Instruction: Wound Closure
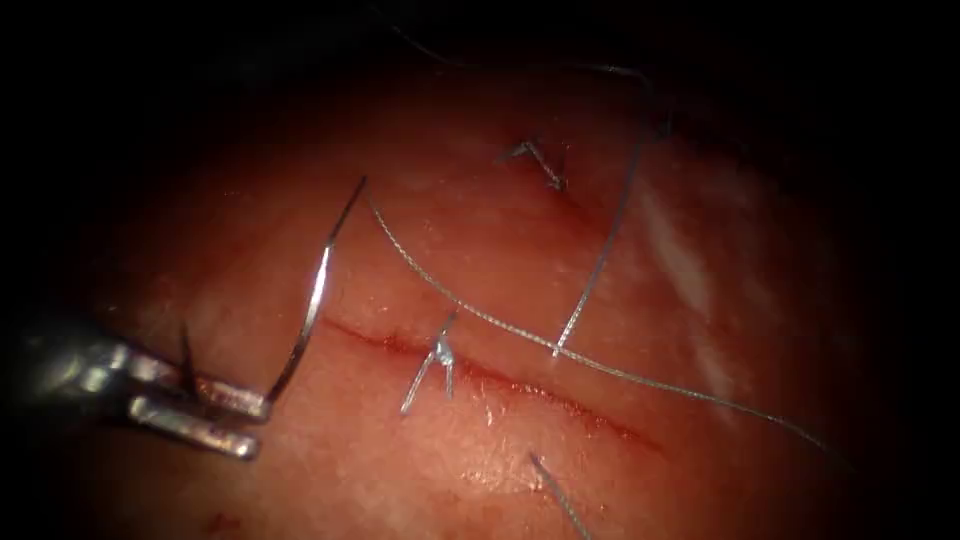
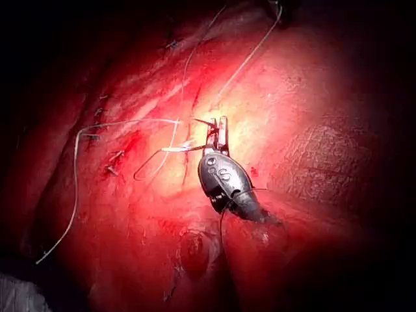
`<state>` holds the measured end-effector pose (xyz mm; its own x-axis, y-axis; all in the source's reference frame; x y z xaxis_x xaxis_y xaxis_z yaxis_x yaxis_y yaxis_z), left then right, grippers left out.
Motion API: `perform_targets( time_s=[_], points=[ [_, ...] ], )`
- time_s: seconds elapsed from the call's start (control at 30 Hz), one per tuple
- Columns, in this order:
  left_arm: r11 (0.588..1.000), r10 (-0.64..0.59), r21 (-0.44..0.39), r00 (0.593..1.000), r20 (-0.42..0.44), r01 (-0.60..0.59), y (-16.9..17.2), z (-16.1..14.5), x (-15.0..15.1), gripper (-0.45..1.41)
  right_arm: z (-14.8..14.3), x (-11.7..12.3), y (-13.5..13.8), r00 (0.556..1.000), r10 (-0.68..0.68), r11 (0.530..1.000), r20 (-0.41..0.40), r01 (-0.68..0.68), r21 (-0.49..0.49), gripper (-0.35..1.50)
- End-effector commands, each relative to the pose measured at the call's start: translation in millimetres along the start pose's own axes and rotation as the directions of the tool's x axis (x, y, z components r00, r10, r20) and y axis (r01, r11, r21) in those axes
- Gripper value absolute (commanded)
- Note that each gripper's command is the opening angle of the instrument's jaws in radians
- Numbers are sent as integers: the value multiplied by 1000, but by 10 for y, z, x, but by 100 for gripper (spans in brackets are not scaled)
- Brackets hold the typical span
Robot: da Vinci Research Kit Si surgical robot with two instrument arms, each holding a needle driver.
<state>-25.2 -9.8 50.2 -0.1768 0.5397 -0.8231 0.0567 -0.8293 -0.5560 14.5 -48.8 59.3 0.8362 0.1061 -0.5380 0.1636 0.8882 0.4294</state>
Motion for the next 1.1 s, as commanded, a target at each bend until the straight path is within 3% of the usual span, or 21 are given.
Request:
perform_targets(
  time_s=[0.03,0.13,0.33,0.5,0.67,0.87,1.0,1.1],
  points=[
    [1000,1,3,1000,0,-1,-4,5,-6,-45,10,11,25,997,58,997,-51,-60,-38,79],
    [1000,2,6,1000,1,-2,-5,5,-7,-45,15,22,54,983,112,988,-147,-125,-85,94],
    [1000,2,6,1000,1,-2,-5,5,-7,-45,38,49,106,929,242,946,-280,-291,-146,104],
    [1000,2,9,1000,2,-2,-5,5,-7,-45,62,69,134,924,260,932,-281,-316,-178,101],
    [1000,2,8,1000,2,-2,-4,4,-7,-45,76,78,153,956,135,948,-261,-202,-247,103],
    [1000,2,9,1000,2,-2,-5,4,-7,-45,71,72,145,952,108,948,-285,-185,-259,115],
    [1000,2,9,1000,2,-2,-5,4,-8,-45,40,63,124,947,94,965,-306,-163,-206,116],
    [1000,2,9,1000,2,-2,-5,4,-8,-45,7,58,116,924,86,979,-373,-148,-141,115]
  ],
)
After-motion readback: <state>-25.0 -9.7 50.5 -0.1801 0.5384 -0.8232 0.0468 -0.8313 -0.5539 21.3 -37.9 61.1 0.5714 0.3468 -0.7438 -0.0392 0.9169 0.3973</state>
